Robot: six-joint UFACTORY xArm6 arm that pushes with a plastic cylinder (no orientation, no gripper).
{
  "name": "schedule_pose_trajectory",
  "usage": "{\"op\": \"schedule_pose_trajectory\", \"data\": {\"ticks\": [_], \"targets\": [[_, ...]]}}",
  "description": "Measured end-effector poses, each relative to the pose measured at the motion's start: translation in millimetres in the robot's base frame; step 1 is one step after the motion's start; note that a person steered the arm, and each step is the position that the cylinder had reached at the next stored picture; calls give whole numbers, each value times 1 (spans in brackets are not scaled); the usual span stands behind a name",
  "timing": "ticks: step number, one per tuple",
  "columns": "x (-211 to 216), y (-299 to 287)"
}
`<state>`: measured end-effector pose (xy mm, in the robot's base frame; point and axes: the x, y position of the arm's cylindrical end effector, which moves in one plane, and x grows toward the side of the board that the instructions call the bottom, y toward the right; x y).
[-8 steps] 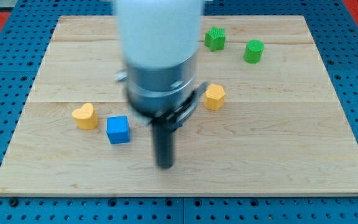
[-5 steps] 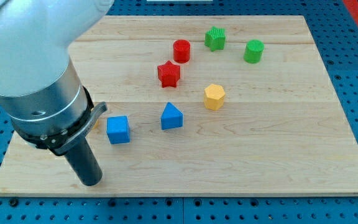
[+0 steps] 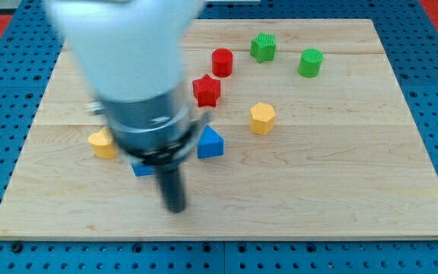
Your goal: Locate your arm at the top left side of the blue triangle
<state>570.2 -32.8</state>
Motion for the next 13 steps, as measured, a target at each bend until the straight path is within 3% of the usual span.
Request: {"op": "schedule_pose_trajectory", "data": {"ticks": [1,4,5,7,10,11,12,13], "targets": [[-2,70],[-2,138],[-39,204],[-49,274],[-55,128],[45,69],[37,-80],[-20,-221]]}}
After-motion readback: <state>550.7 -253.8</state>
